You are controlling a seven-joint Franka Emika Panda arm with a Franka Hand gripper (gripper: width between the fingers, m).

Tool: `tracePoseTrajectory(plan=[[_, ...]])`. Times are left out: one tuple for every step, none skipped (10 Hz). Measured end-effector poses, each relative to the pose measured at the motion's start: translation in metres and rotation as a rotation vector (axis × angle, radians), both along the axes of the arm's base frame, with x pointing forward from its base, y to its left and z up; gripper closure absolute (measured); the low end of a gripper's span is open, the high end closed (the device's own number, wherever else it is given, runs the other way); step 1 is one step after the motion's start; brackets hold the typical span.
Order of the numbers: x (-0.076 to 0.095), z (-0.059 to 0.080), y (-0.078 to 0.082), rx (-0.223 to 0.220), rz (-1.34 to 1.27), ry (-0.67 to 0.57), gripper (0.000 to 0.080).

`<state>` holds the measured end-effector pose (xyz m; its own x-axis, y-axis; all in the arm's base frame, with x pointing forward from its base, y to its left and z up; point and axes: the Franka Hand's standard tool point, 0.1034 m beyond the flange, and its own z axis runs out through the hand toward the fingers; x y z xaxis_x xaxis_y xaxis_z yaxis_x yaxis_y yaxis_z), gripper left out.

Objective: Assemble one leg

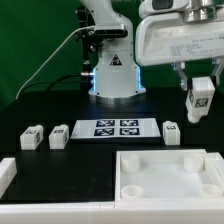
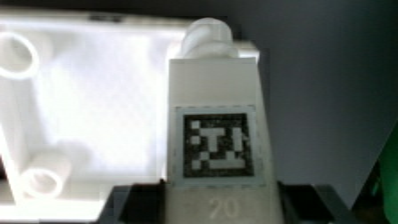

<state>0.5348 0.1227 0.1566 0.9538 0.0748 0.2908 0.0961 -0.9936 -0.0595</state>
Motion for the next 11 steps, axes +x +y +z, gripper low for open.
tracePoseTrajectory(plan=[[0.019, 0.014, -0.009, 0.008, -0.007, -0.077, 0.0506], [0.04, 0.03, -0.008, 0.021, 0.012, -0.222, 0.0506], [0.05, 0.041, -0.004, 0.043, 0.009, -0.319, 0.0506], [0.047, 0.038, -0.003, 0.061, 0.003, -0.384, 0.0506], [0.043, 0.031, -0.006, 0.056, 0.0, -0.375, 0.0506], [0.044, 0.031, -0.007, 0.054, -0.002, -0.376, 0.0506], [0.044, 0.031, -0.008, 0.051, -0.002, -0.375, 0.0506], [0.043, 0.029, -0.008, 0.048, 0.003, -0.372, 0.0506], [0.048, 0.017, -0.006, 0.039, 0.01, -0.363, 0.0506], [0.062, 0.005, -0.004, 0.028, 0.017, -0.361, 0.0506], [0.076, -0.001, -0.004, 0.025, 0.015, -0.367, 0.0506]])
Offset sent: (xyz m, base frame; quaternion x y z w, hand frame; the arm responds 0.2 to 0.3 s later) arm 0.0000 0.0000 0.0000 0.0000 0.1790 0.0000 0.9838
